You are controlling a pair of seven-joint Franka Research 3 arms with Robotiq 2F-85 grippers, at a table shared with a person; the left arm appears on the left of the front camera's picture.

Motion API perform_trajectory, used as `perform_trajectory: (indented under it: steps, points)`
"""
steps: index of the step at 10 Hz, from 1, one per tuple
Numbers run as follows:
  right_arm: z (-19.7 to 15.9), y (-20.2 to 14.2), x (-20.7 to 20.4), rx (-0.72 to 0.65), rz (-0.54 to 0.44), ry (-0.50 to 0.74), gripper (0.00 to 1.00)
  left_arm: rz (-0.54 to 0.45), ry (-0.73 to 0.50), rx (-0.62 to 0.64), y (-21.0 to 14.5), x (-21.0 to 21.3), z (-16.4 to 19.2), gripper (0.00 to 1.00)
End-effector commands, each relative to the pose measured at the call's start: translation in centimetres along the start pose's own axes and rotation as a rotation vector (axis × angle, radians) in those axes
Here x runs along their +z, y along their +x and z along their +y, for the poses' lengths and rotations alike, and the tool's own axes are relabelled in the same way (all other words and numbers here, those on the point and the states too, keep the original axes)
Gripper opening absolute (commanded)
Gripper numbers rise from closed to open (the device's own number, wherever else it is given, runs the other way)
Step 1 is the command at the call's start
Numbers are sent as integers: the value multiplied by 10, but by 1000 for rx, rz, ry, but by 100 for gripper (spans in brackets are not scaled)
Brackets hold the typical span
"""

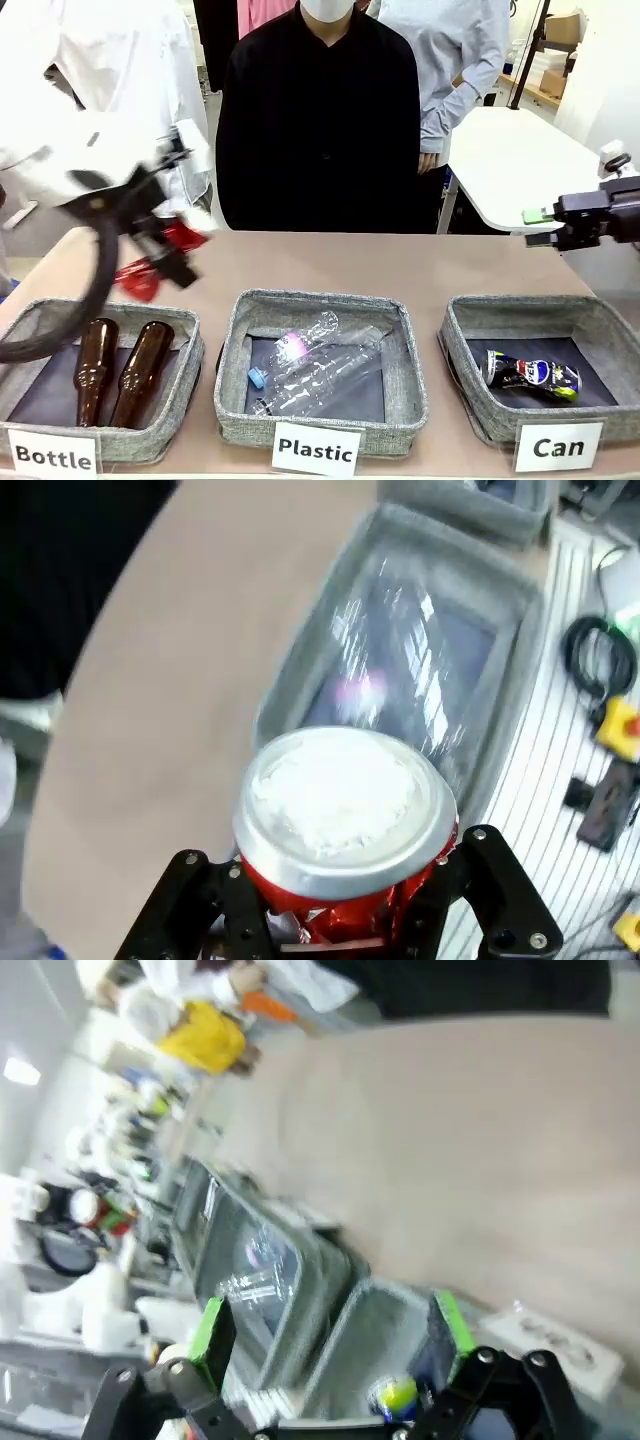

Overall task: Sort the can waste into the basket.
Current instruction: Pick up the can waste from the table and place it in the right Fabric basket.

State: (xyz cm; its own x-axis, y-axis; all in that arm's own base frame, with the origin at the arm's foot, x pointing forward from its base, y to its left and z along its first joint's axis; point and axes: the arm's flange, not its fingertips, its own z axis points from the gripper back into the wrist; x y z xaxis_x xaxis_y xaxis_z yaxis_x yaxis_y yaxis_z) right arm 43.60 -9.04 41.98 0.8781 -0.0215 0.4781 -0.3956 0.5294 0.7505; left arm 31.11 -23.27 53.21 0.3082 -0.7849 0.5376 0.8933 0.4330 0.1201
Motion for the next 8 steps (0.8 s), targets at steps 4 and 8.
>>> perform_trajectory:
  steps: [4, 8]
  points:
    - [43, -50, 131, 86, 17, -219, 100, -139, -42, -229, 204, -108, -40, 0]
    - [23, -83, 230, 9, -90, -320, 100, -165, -201, -320, 297, -228, -134, 0]
